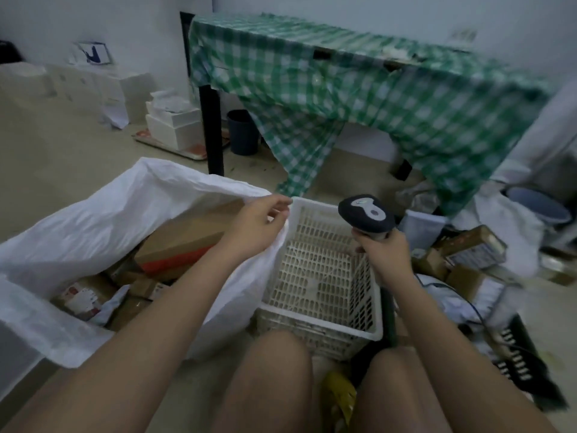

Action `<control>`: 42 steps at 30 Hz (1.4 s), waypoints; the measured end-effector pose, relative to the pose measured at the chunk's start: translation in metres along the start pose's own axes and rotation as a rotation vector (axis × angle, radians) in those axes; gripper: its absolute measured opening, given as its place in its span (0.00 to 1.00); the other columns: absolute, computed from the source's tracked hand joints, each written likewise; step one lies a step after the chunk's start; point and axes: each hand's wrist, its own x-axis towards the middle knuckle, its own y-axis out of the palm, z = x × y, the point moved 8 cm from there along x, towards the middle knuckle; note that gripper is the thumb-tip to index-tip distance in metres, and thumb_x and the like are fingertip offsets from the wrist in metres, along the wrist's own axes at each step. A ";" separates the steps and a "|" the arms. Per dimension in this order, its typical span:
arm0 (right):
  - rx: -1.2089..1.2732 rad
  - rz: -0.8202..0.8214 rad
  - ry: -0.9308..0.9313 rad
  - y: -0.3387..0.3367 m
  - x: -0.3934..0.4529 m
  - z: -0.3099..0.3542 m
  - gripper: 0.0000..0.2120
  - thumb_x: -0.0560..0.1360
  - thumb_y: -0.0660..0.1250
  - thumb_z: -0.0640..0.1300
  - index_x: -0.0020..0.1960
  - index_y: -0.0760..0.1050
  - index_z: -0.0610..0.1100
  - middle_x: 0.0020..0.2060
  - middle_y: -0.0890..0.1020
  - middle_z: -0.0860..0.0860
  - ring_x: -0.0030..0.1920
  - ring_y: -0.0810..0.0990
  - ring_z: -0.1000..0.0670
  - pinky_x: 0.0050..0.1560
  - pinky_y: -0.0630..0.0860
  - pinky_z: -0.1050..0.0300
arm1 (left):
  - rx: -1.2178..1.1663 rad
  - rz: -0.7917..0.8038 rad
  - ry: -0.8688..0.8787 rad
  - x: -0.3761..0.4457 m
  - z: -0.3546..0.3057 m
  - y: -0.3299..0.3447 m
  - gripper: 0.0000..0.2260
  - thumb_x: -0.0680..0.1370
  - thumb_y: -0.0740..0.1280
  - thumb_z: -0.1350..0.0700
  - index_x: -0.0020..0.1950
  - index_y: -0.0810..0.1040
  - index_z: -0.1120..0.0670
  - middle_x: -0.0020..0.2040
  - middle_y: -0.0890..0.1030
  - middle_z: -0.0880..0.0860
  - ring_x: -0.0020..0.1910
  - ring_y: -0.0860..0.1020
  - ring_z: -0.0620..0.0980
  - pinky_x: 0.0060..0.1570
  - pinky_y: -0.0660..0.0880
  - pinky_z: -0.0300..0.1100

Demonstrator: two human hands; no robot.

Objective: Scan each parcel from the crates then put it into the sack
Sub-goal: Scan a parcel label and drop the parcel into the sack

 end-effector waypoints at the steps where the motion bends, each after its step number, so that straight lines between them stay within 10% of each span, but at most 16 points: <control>1: 0.000 -0.029 -0.004 -0.019 0.000 -0.004 0.04 0.75 0.70 0.40 0.47 0.77 0.39 0.35 0.81 0.42 0.38 0.79 0.41 0.43 0.77 0.46 | -0.010 0.021 0.020 0.002 -0.015 0.017 0.12 0.81 0.62 0.56 0.63 0.76 0.51 0.54 0.79 0.47 0.53 0.76 0.44 0.54 0.74 0.39; 6: -0.070 -0.186 0.032 -0.118 -0.010 -0.030 0.15 0.74 0.69 0.41 0.32 0.68 0.43 0.23 0.72 0.48 0.28 0.69 0.49 0.32 0.67 0.55 | -0.053 0.199 0.036 0.010 -0.067 0.121 0.12 0.81 0.62 0.55 0.64 0.74 0.51 0.52 0.77 0.48 0.51 0.76 0.46 0.52 0.74 0.41; 13: -0.118 -0.354 0.097 -0.217 -0.023 -0.109 0.06 0.73 0.70 0.41 0.43 0.74 0.41 0.32 0.77 0.48 0.35 0.75 0.48 0.33 0.71 0.57 | 0.078 0.481 -0.086 0.002 -0.063 0.273 0.17 0.81 0.62 0.51 0.68 0.71 0.54 0.58 0.79 0.53 0.52 0.77 0.51 0.54 0.75 0.46; 19: -0.007 -0.374 0.202 -0.210 0.003 -0.182 0.07 0.71 0.73 0.45 0.42 0.74 0.50 0.41 0.83 0.47 0.44 0.81 0.46 0.46 0.78 0.49 | 0.230 0.540 -0.299 0.012 -0.003 0.357 0.22 0.79 0.64 0.44 0.65 0.71 0.58 0.58 0.78 0.56 0.53 0.78 0.56 0.49 0.75 0.46; 25: -0.009 -0.310 0.266 -0.184 0.046 -0.208 0.07 0.72 0.72 0.44 0.39 0.74 0.46 0.33 0.80 0.49 0.35 0.78 0.50 0.35 0.74 0.58 | 0.253 0.511 -0.368 0.043 0.040 0.409 0.18 0.78 0.66 0.45 0.58 0.71 0.59 0.53 0.77 0.55 0.53 0.77 0.58 0.43 0.70 0.45; 34: 0.105 -0.338 0.349 -0.187 0.046 -0.176 0.08 0.72 0.72 0.42 0.48 0.76 0.42 0.37 0.82 0.48 0.35 0.80 0.52 0.39 0.79 0.55 | -0.023 0.290 -0.268 0.068 -0.003 0.350 0.08 0.79 0.63 0.54 0.41 0.67 0.53 0.38 0.73 0.54 0.41 0.79 0.59 0.41 0.77 0.50; 39: 0.379 -0.301 0.239 -0.153 0.046 -0.107 0.13 0.73 0.74 0.43 0.54 0.73 0.44 0.47 0.81 0.50 0.40 0.80 0.55 0.34 0.77 0.67 | 0.227 0.187 0.051 0.069 -0.057 0.267 0.06 0.79 0.63 0.53 0.49 0.75 0.55 0.40 0.77 0.54 0.39 0.77 0.55 0.38 0.74 0.48; 42: 0.441 -0.268 0.220 -0.115 0.046 -0.080 0.16 0.69 0.77 0.45 0.53 0.77 0.41 0.42 0.81 0.51 0.39 0.81 0.53 0.41 0.81 0.58 | 0.373 0.165 0.302 0.050 -0.074 0.235 0.03 0.77 0.64 0.54 0.45 0.74 0.53 0.42 0.76 0.51 0.40 0.76 0.54 0.39 0.75 0.52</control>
